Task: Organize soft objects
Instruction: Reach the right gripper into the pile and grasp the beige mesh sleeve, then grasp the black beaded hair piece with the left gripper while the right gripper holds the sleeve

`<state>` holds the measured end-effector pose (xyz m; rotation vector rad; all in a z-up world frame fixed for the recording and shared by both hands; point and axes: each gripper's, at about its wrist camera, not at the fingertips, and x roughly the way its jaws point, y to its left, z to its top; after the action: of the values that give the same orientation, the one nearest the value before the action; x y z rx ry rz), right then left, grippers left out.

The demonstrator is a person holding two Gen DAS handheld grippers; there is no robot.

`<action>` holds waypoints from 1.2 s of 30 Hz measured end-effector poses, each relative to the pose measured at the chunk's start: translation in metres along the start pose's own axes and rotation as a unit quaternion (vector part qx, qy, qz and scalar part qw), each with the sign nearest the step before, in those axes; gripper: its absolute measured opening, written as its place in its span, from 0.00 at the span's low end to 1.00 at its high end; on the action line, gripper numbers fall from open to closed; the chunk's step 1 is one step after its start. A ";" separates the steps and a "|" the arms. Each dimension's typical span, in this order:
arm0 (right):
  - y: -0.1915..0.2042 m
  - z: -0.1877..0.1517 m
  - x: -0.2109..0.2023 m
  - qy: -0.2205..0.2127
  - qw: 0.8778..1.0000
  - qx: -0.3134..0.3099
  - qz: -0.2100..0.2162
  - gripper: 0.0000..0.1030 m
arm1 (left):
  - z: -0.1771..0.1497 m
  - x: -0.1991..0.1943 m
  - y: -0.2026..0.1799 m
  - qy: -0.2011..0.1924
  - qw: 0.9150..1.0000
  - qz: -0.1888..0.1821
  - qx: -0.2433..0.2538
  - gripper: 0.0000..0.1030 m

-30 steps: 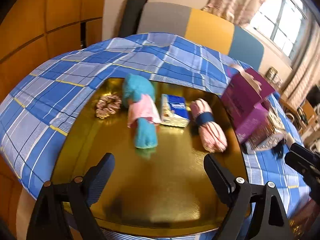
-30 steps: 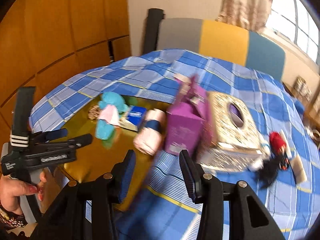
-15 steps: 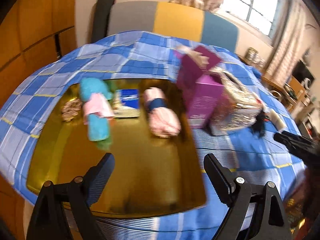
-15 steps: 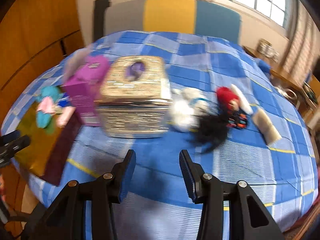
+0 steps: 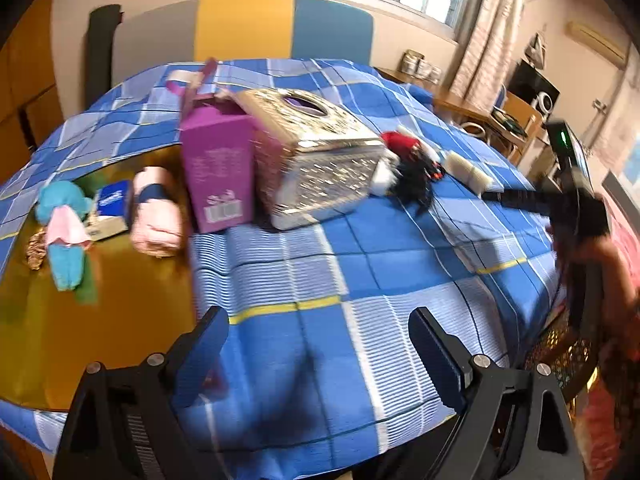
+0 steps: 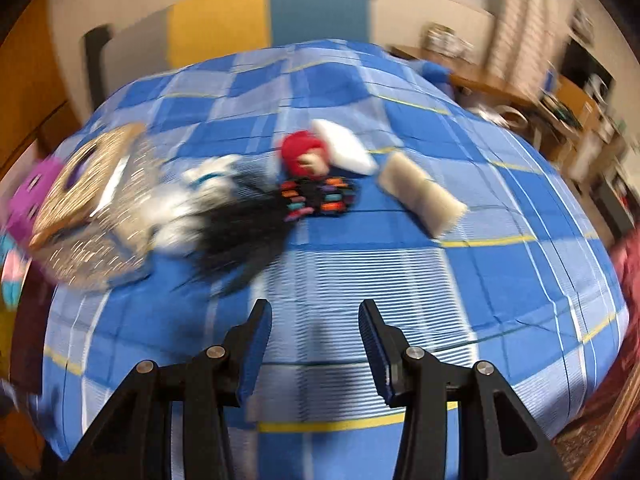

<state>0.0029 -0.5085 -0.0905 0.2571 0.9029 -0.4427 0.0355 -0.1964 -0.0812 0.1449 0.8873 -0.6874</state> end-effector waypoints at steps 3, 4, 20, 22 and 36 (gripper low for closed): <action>-0.029 0.015 0.005 -0.002 0.998 0.061 0.009 0.45 | -0.002 0.007 -0.010 0.010 1.000 -0.003 0.007 0.89; -0.038 0.024 0.006 -0.013 0.998 0.065 -0.005 0.45 | -0.003 0.009 -0.013 0.012 1.000 -0.003 0.010 0.89; -0.086 0.098 0.097 0.009 0.998 0.008 -0.068 0.57 | 0.007 0.040 -0.053 0.034 0.998 -0.008 0.050 0.89; -0.084 0.098 0.108 0.026 0.996 -0.011 -0.080 0.57 | 0.011 0.045 -0.060 0.033 0.998 -0.009 0.055 0.89; -0.103 0.092 0.098 0.048 0.996 0.055 -0.053 0.23 | 0.085 0.085 -0.148 -0.004 0.991 -0.021 0.135 0.92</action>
<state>0.0711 -0.6611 -0.1172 0.3344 0.9902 -0.5840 0.0394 -0.3864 -0.0677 0.3668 0.7878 -0.8450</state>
